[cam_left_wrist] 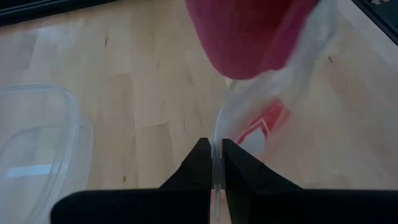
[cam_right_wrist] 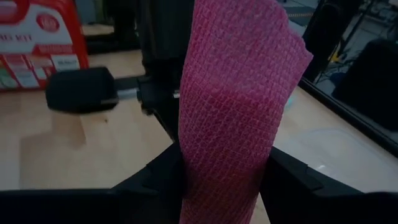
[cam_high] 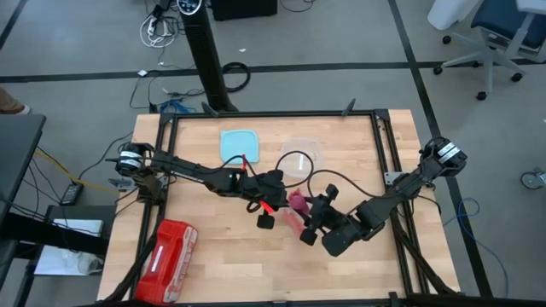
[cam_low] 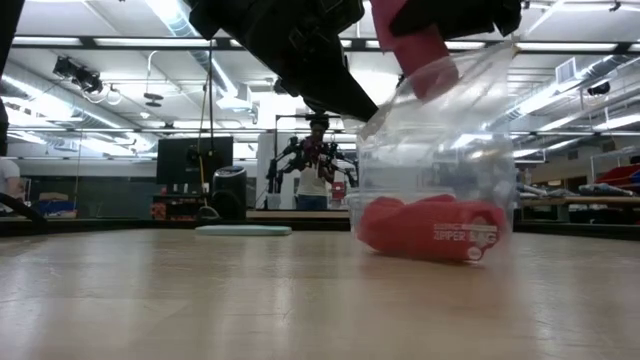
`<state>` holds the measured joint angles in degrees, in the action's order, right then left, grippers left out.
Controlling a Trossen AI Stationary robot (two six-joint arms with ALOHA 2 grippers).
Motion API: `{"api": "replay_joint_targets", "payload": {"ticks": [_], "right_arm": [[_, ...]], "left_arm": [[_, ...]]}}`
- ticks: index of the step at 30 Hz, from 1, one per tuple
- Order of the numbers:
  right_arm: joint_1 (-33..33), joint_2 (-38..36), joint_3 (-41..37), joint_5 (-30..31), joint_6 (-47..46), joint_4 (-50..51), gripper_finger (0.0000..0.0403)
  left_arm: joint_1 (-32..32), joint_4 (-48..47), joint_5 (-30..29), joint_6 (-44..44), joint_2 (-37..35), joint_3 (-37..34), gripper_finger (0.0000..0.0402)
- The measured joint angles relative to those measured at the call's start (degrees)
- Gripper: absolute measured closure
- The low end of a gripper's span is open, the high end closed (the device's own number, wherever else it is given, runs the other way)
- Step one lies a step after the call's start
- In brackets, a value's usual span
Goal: Roll bandage
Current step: Put the rolled pink bandage into the transparent zip bag
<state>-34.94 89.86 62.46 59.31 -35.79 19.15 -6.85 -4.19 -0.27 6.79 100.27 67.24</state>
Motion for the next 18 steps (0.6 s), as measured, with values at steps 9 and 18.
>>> {"api": "replay_joint_targets", "payload": {"ticks": [9,18], "right_arm": [[0.3,0.0,0.0,-2.4,-0.4,-3.0,0.0231],[-0.4,0.0,0.0,-2.5,1.3,-4.7,0.0231]], "left_arm": [[0.0,0.1,-0.3,-1.0,0.0,0.0,0.0381],[0.0,0.1,-0.6,-1.1,0.0,0.0,0.038]]}}
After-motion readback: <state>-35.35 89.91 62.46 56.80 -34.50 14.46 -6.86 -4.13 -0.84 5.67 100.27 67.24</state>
